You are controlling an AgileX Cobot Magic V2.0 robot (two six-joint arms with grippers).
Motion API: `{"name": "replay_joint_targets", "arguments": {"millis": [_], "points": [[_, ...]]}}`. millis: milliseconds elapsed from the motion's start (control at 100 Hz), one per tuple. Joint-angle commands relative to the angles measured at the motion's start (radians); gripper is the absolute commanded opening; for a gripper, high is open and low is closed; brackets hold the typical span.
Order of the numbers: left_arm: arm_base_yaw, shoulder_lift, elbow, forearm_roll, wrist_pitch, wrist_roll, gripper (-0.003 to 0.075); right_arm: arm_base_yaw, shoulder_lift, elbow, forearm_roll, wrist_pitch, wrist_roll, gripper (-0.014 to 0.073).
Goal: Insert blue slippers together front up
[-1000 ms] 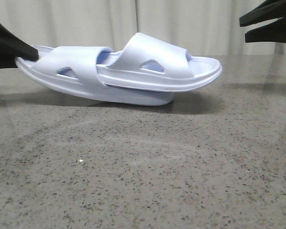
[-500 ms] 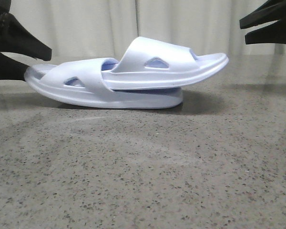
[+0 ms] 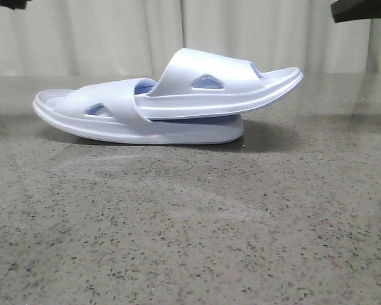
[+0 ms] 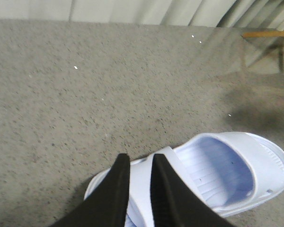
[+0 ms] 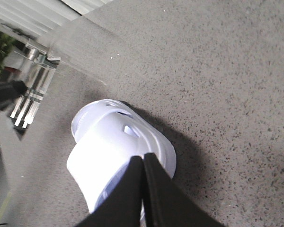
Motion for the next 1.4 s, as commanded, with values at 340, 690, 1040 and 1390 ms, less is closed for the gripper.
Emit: {"name": "replay_joint_targets", "arguments": {"millis": [340,690,1040,1390], "points": [[-0.188,-0.398,0.092,0.114,-0.591,-0.007,0.0015,0.311,-0.386,0.136,-0.120,-0.594,-0.001,-0.0077],[-0.294,-0.695,0.383,0.146,-0.796,-0.007,0.0015,0.560,-0.685,0.477,-0.153,-1.051,-0.001,-0.0077],[-0.294,-0.967,0.700,0.060,-0.898,-0.007,0.0015,0.564,-1.041,0.798,-0.123,-1.120,-0.001,-0.0077],[-0.294,-1.004,0.729,0.016,-0.900,-0.007,0.0015,0.564,-1.065,0.821,-0.120,-1.109,-0.001,-0.0078]]}}
